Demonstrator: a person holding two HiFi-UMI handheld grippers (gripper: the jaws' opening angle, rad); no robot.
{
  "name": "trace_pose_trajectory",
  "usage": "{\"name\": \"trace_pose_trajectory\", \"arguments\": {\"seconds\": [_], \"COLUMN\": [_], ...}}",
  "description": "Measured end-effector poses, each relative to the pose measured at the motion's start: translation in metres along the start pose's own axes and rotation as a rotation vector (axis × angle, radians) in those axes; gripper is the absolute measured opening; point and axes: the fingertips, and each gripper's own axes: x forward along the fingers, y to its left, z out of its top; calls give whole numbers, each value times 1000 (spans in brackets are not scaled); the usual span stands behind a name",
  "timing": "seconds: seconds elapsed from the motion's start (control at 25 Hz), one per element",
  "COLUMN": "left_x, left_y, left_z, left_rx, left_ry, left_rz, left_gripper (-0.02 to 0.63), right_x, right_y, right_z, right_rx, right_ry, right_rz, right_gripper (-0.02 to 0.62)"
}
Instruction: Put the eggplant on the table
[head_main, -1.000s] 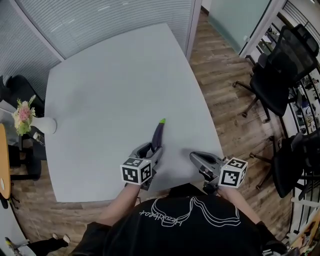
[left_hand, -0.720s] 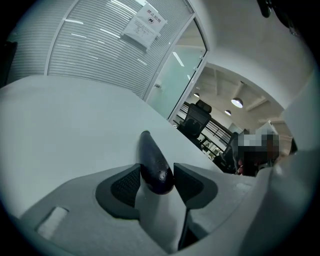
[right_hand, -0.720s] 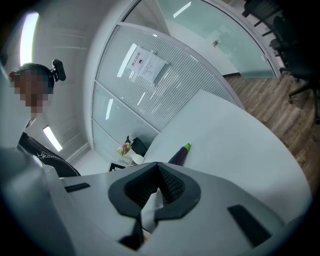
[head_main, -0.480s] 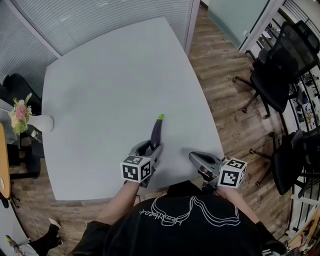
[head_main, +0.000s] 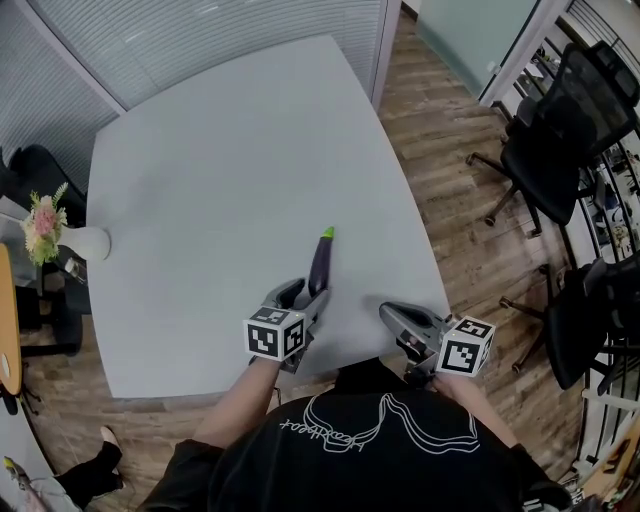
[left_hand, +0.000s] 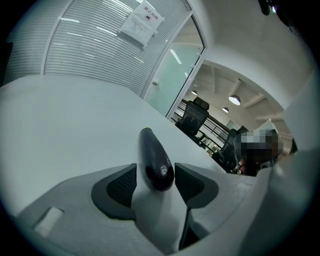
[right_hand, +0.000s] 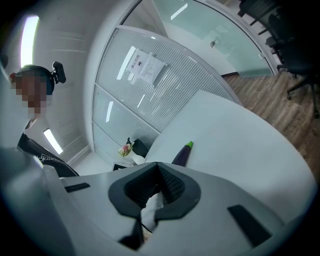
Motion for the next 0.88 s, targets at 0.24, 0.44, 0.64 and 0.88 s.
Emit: {"name": "trace_pose_trajectory", "arguments": {"seconds": [0.24, 0.44, 0.64, 0.88], "left_x": [-9, -30, -65, -122], "left_y": [-11, -18, -40, -87], "left_z": [-1, 5, 16, 38], "left_rx": [-12, -49, -125, -136], "left_ry": [-22, -61, -127, -238], "left_rz": [-25, -48, -124, -266], "left_gripper": [241, 242, 239, 170], "right_x": [-4, -5, -13, -17], "right_y": [7, 22, 40, 88], "right_z": [-8, -14, -18, -15], "right_rx": [-12, -47, -108, -231], "right_ry": [-3, 2, -8, -38], "right_rz": [-2, 9, 32, 137], "right_gripper": [9, 9, 9, 9]}}
